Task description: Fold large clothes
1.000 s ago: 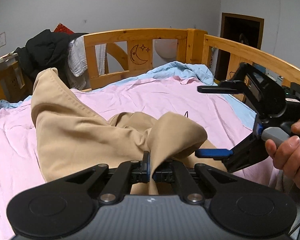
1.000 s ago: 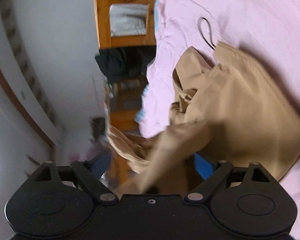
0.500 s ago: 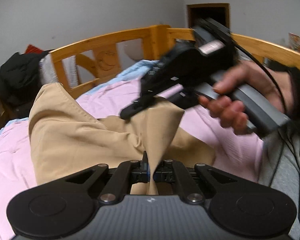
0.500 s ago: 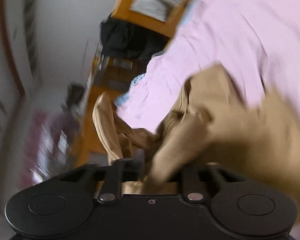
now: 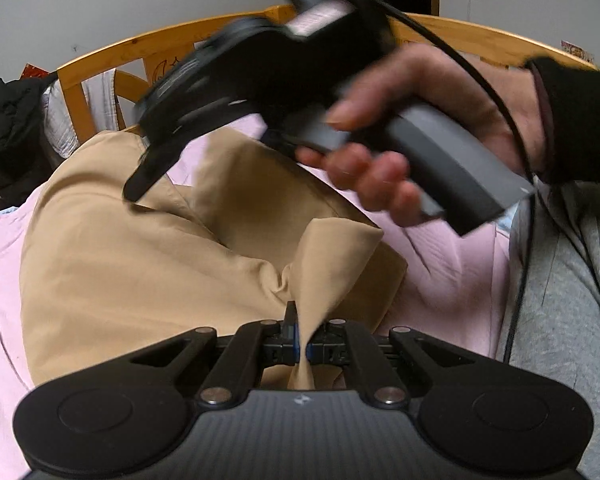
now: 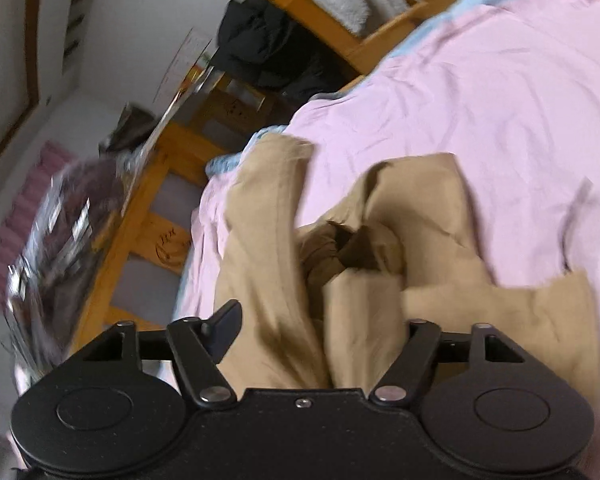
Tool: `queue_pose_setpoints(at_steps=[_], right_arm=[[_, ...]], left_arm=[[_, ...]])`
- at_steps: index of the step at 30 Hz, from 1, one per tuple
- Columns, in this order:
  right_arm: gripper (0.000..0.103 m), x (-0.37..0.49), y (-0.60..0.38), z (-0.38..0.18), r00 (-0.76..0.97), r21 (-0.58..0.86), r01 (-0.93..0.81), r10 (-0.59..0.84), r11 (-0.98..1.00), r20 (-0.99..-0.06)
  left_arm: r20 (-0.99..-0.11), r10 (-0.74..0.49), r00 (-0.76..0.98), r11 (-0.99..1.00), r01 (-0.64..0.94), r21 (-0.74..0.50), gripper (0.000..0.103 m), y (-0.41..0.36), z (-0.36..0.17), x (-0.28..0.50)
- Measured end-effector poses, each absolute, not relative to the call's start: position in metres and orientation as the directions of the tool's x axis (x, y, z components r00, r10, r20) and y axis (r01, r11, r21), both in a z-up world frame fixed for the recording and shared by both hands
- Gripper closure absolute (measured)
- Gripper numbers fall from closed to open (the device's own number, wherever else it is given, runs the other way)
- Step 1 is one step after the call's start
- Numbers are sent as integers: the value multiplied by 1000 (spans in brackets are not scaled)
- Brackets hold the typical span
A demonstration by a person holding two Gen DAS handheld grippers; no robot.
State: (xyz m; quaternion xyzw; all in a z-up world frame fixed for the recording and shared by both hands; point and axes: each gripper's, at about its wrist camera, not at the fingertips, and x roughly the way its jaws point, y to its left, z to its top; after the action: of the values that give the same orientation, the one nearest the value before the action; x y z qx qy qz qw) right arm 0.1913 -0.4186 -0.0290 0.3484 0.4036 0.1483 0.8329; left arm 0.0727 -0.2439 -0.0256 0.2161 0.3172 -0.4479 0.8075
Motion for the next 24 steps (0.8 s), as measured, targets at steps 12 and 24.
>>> queue_pose_setpoints(at_steps=[12, 24], right_arm=[[95, 209, -388, 8, 621, 422, -188, 440, 887, -649], [97, 196, -432, -19, 637, 365, -178, 390, 914, -665]], left_arm=[[-673, -621, 402, 522, 852, 28, 94, -259, -19, 74], [-590, -700, 401, 626, 743, -238, 38, -192, 6, 88]])
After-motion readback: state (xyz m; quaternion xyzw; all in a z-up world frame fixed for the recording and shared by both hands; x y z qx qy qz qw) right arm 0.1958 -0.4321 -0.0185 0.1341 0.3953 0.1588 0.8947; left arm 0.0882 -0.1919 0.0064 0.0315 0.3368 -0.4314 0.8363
